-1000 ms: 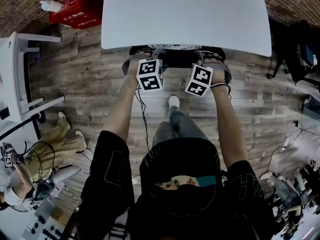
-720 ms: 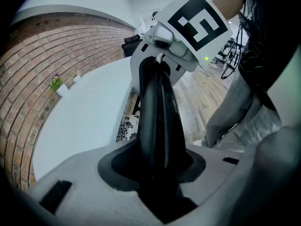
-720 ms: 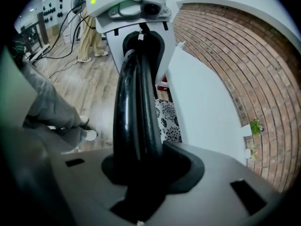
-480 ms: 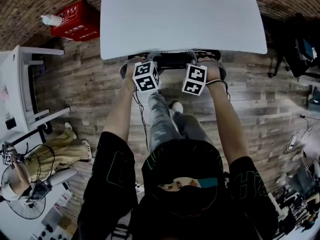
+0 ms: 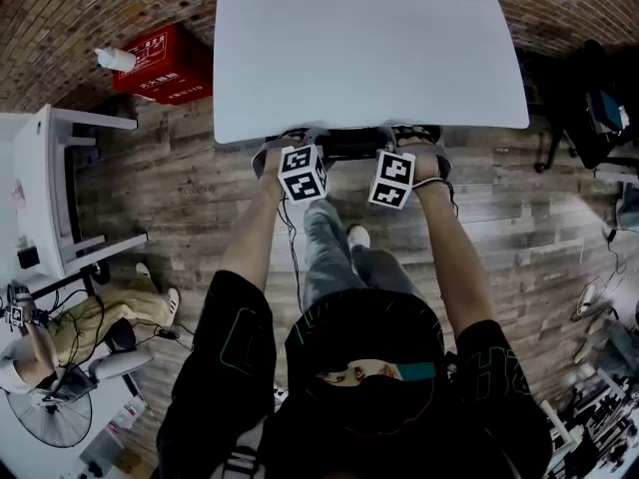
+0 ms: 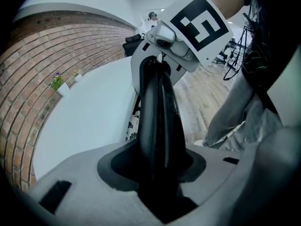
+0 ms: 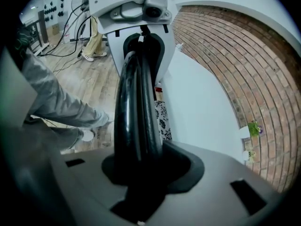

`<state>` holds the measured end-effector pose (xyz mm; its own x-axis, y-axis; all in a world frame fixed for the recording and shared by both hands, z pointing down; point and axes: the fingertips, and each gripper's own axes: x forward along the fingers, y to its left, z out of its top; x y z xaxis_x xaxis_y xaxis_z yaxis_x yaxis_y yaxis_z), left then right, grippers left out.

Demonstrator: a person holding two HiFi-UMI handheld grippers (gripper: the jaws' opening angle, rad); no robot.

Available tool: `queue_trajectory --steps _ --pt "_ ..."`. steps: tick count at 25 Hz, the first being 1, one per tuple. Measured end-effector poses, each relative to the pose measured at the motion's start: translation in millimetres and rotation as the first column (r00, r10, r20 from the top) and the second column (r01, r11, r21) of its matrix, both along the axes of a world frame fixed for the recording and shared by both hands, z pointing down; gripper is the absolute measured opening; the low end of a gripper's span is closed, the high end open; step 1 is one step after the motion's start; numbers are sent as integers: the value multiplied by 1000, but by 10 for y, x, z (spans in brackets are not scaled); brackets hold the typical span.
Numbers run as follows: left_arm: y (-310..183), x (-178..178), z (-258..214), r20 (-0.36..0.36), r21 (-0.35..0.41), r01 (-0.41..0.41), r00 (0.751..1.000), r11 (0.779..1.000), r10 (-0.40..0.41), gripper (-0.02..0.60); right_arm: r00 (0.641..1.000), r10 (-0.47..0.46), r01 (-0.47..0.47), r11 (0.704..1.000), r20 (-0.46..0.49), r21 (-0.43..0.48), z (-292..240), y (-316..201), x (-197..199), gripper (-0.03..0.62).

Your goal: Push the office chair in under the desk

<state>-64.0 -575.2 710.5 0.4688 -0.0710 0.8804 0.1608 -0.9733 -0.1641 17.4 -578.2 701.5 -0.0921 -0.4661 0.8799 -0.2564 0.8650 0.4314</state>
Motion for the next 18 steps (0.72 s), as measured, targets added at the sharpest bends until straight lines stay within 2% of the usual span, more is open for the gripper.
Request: queue_trajectory --steps 3,5,7,10,12,14,18 --pt "-15 -10 34 11 -5 16 1000 1000 -16 190 1000 21 -21 1000 10 3 8 -16 -7 135" --pt "-9 -17 46 29 9 45 999 999 -45 196 996 54 -54 999 66 1 -47 24 -50 182" --pt "-51 -27 16 40 56 83 996 995 -85 210 988 79 -81 997 131 5 -165 64 -84 223" --pt "-135 -94 -31 105 158 95 988 983 -112 192 978 103 -108 994 184 17 -337 94 -69 227" --pt "-87 -114 -78 137 187 84 984 979 -111 175 967 122 -128 992 222 12 -410 160 -61 227" --pt "-22 -109 -147 146 187 93 982 978 -122 169 945 147 -151 988 292 -8 -510 235 -65 227" --pt "24 -120 -333 146 210 114 978 971 -147 170 855 212 -220 975 474 -39 -853 268 -99 201"
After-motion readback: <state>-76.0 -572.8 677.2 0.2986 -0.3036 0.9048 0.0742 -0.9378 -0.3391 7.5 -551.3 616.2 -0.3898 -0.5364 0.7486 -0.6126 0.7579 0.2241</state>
